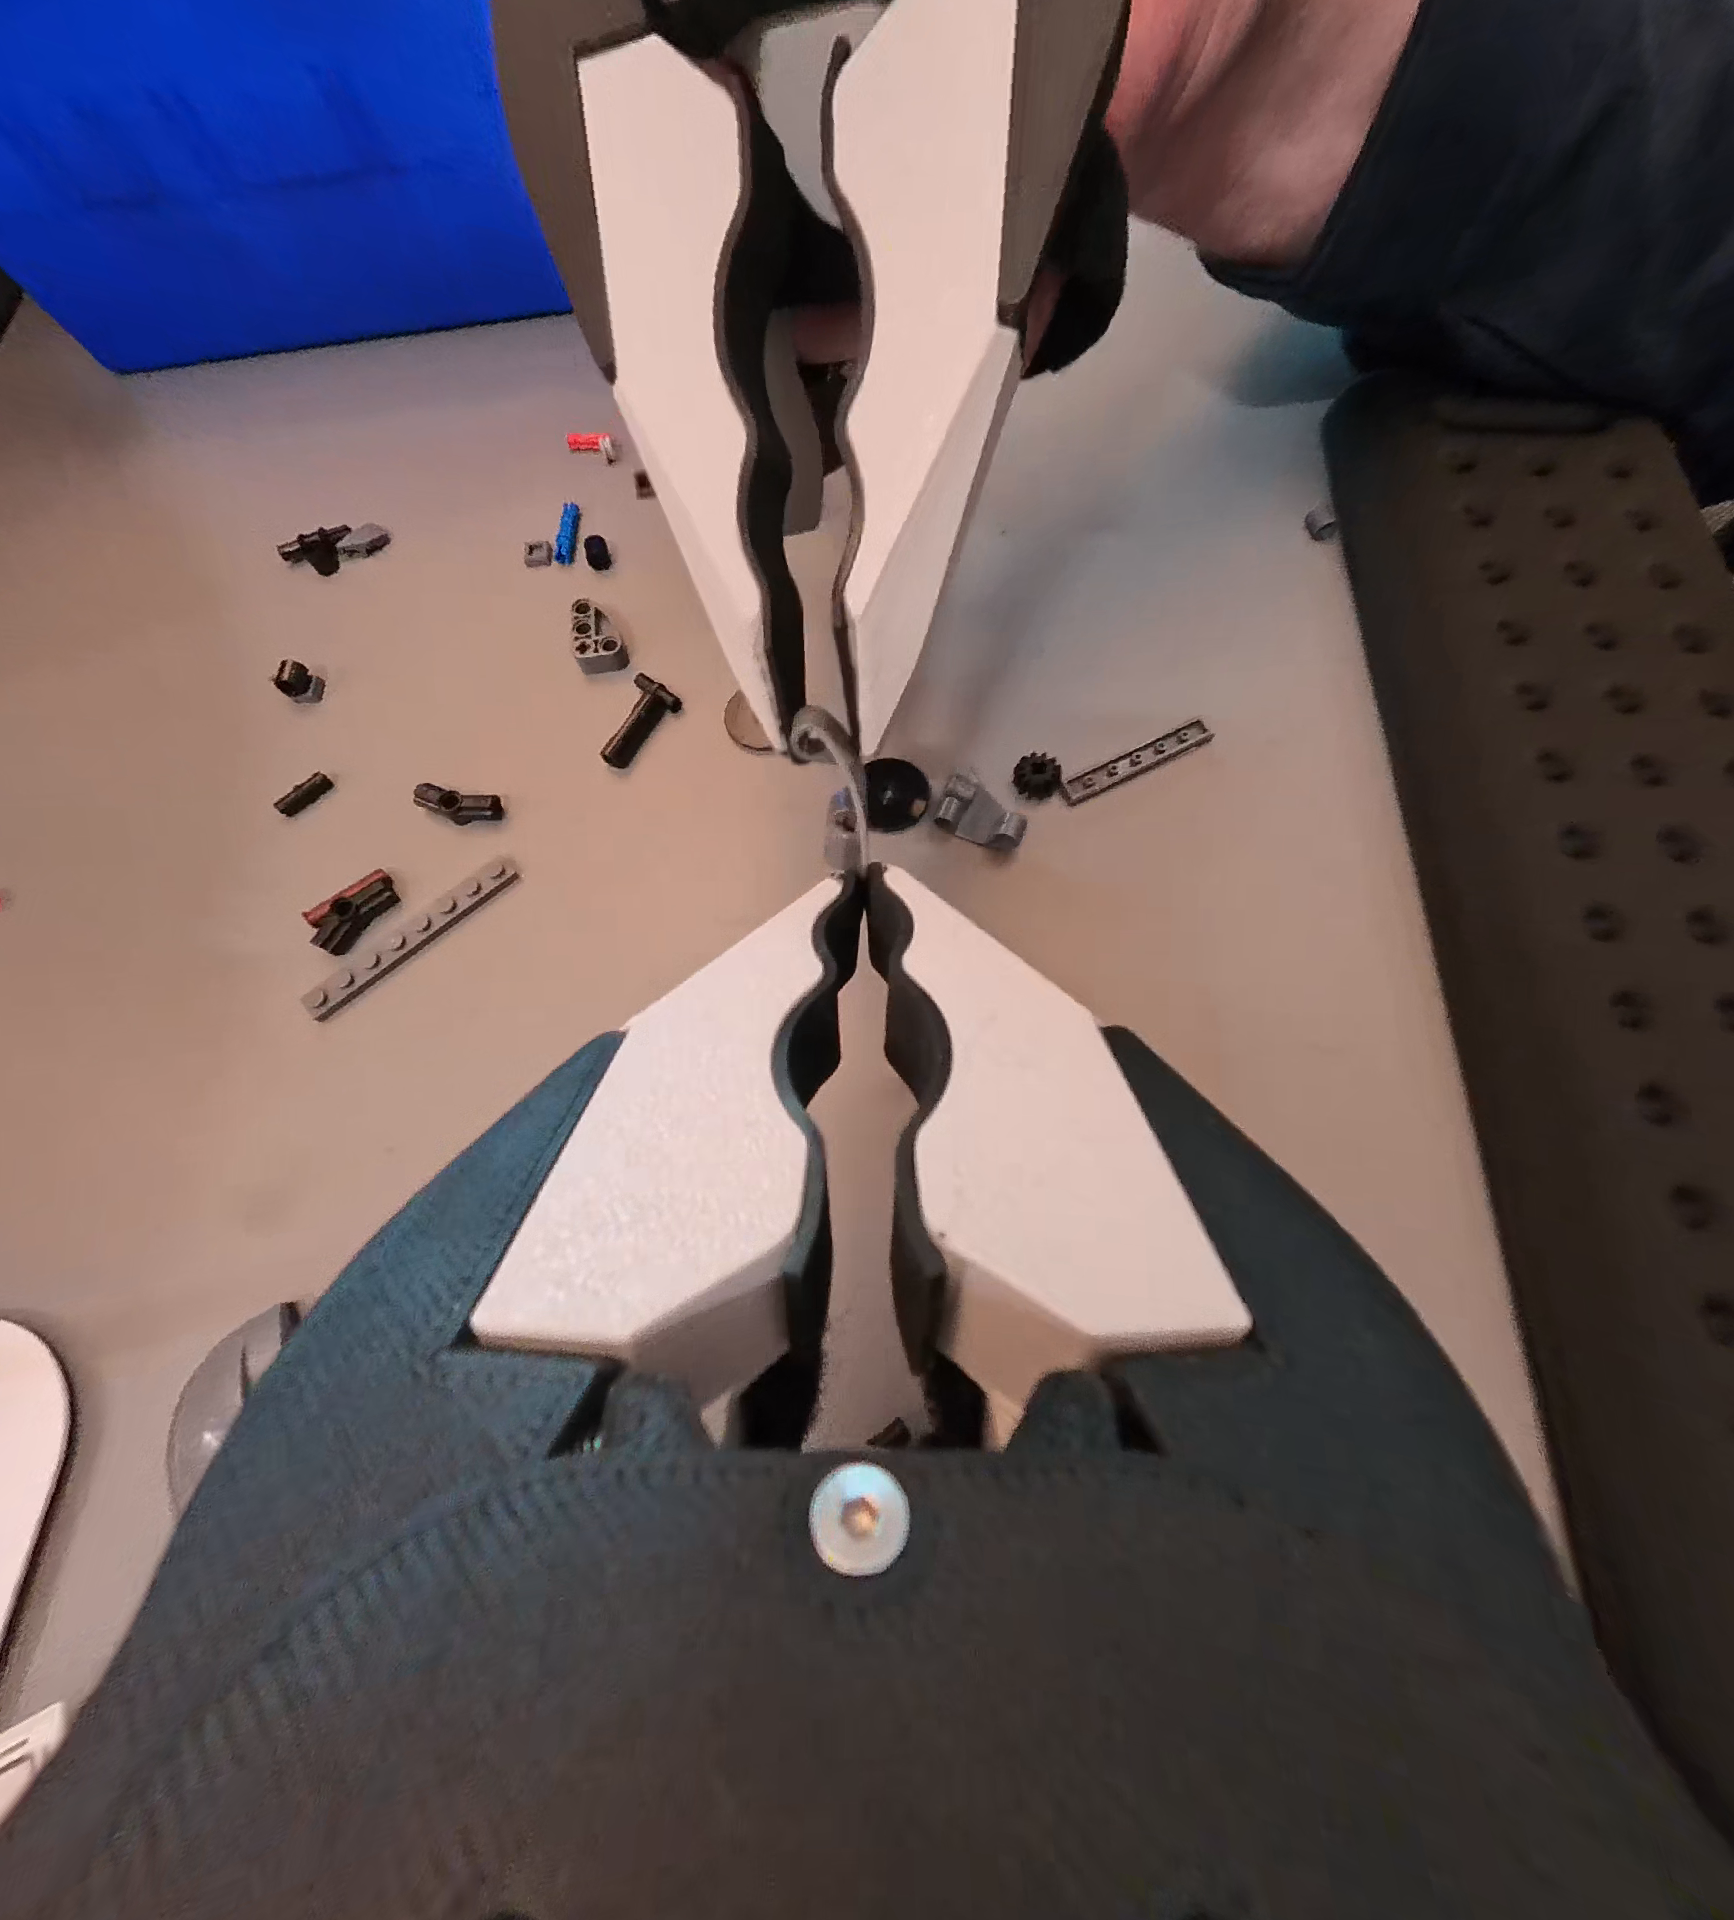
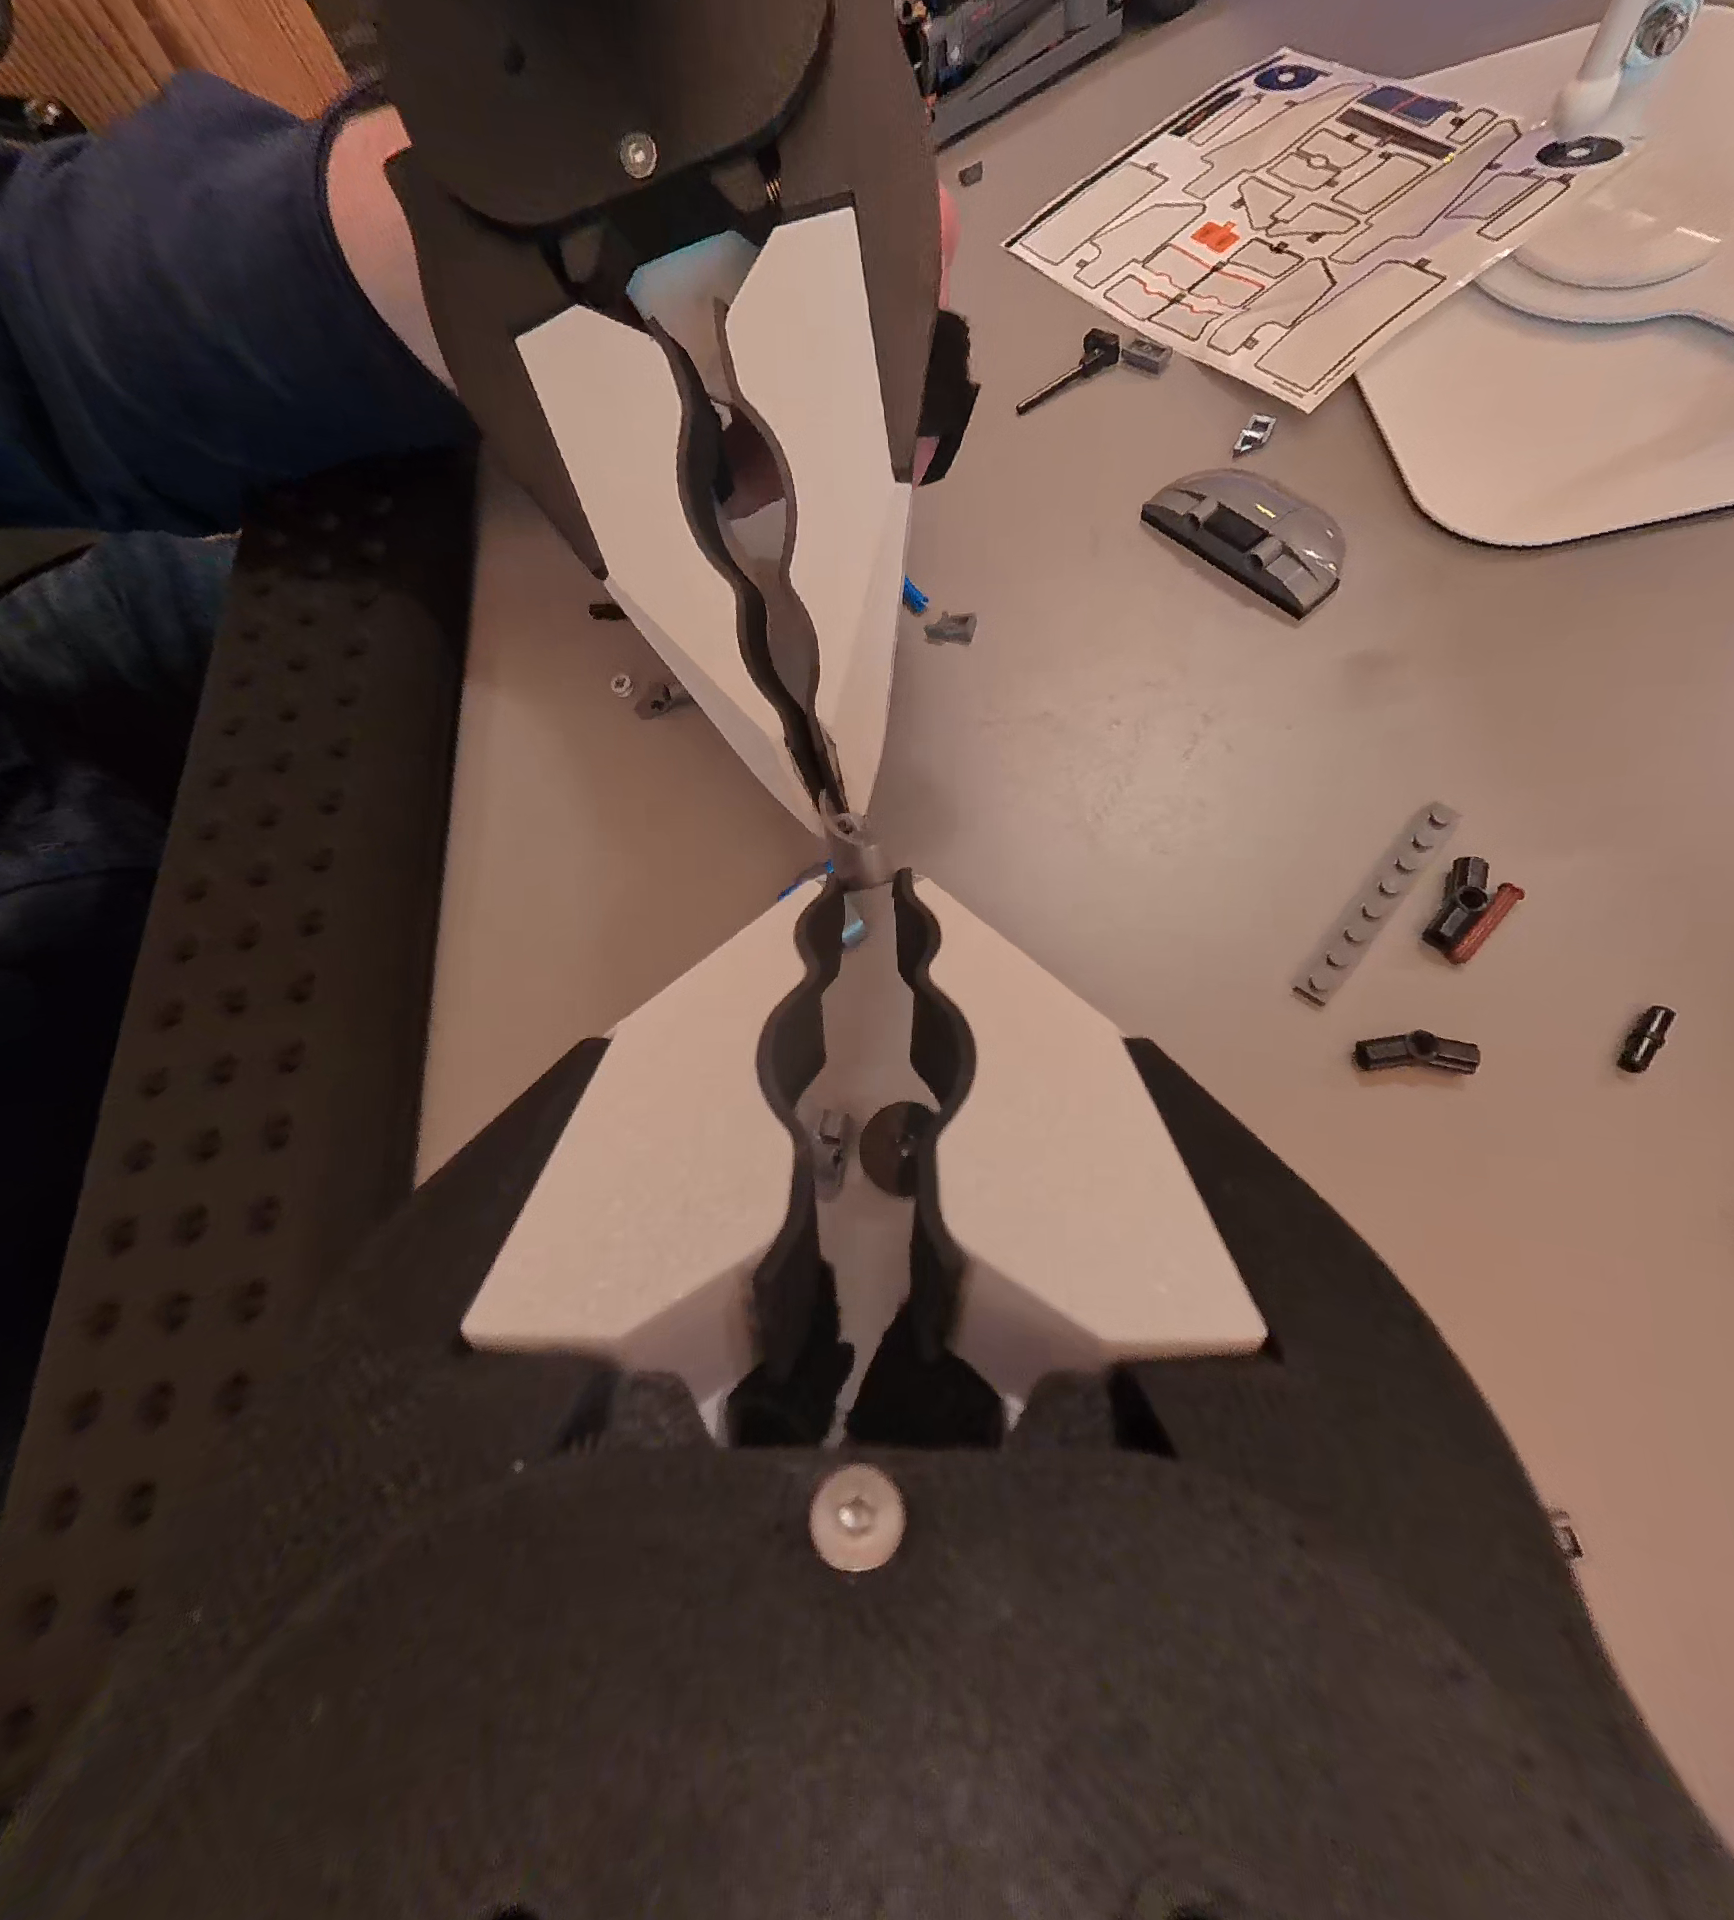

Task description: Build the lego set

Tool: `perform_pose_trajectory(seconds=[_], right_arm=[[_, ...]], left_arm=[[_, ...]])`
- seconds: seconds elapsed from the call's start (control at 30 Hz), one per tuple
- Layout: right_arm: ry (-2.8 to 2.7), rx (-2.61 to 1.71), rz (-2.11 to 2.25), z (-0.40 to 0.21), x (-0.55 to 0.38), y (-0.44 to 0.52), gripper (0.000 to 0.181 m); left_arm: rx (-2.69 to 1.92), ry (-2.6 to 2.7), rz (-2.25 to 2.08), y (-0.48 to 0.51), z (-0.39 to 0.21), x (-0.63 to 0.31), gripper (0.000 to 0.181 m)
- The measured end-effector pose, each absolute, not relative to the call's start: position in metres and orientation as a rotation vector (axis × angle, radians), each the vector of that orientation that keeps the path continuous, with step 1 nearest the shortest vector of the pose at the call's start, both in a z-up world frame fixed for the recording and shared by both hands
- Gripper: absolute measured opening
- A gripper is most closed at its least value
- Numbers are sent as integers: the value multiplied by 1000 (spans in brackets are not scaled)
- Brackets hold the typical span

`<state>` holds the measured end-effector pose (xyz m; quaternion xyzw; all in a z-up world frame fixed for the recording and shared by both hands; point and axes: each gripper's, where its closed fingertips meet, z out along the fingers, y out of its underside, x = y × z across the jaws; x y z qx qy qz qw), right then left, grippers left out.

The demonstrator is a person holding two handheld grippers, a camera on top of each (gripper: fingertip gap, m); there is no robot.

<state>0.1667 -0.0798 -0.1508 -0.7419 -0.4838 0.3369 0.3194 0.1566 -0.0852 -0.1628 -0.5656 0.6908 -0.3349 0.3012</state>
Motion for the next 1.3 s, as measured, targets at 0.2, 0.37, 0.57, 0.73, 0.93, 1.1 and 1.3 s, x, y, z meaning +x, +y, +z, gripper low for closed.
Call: perform_pose_trajectory(seconds=[0.2, 0.37, 0.57, 0.73, 0.93, 1.1, 1.3], right_arm=[[-1240, -1914, 916, -141, 165, -79, 8], [-1217, -1888, 947, -136, 161, -79, 7], [-1217, -1859, 960, -132, 156, -80, 0], [-1226, -1857, 969, -133, 155, -82, 0], [-1186, -1854, 983, -130, 157, -78, 7], [-1168, -1872, 982, -132, 159, -75, 15], [-1177, -1878, 999, -134, 156, -77, 16]], left_arm=[[-1514, 1807, -953, -86, -161, 157, 0], [-1520, 1807, -967, -86, -162, 158, 0], [-1517, 1828, -974, -90, -165, 159, 0], [-1518, 1824, -976, -88, -165, 159, 0], [-1506, 1788, -1010, -87, -159, 160, 0], [-1493, 1751, -1057, -87, -152, 162, 0], [-1466, 1723, -1098, -88, -145, 162, 0]])
